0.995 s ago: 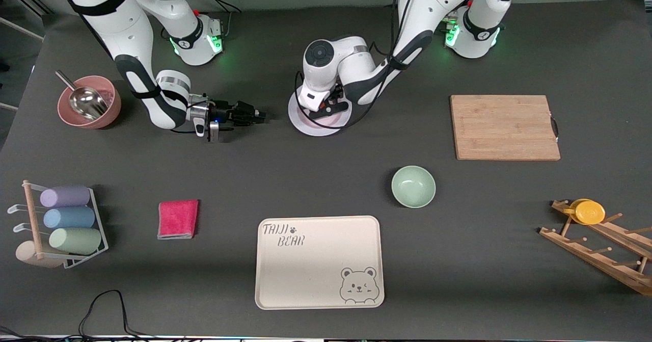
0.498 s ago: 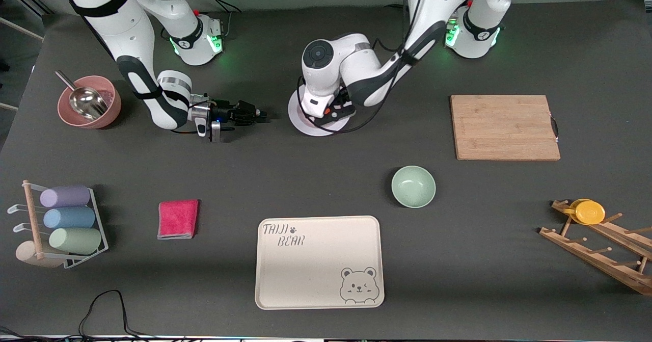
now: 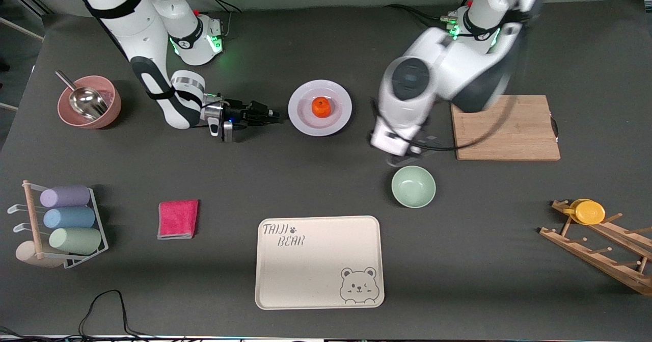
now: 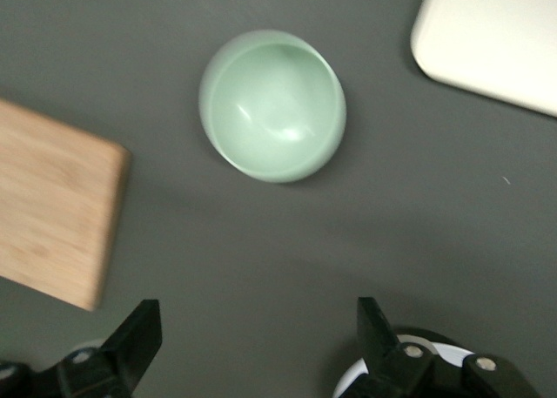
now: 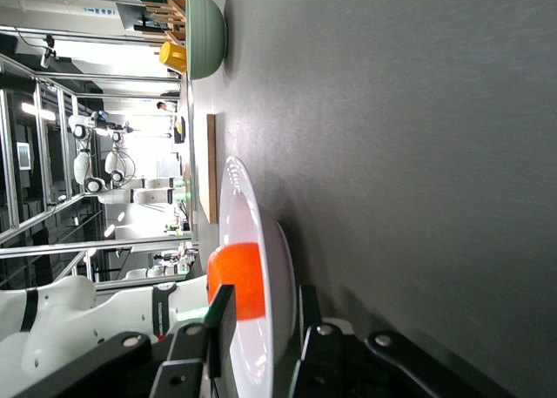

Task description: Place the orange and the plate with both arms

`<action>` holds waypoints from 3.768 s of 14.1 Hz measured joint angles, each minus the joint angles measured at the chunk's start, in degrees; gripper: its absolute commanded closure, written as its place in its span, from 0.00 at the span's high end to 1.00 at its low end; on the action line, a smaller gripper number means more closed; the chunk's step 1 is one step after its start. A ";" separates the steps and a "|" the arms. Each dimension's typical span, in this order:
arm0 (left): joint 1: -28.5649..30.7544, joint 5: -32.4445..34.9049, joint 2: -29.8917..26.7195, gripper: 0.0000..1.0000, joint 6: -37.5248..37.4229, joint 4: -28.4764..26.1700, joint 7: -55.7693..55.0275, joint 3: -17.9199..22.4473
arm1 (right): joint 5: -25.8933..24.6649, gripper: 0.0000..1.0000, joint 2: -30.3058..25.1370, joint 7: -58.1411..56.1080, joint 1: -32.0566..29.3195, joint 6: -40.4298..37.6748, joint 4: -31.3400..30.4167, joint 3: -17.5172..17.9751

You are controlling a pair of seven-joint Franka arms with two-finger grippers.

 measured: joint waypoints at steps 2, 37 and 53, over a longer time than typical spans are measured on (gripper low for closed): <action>0.51 -0.84 -3.43 1.00 -3.29 -0.01 11.82 7.10 | 3.28 0.37 1.02 -0.08 2.01 0.00 1.17 0.76; 15.98 -0.78 -10.44 1.00 -14.69 6.44 44.15 12.22 | -6.34 0.00 18.59 36.38 -1.57 1.36 56.45 -4.29; 15.90 -0.78 -10.44 1.00 -15.97 6.78 44.15 12.11 | -8.60 0.00 44.38 45.71 -1.25 8.32 89.61 -7.18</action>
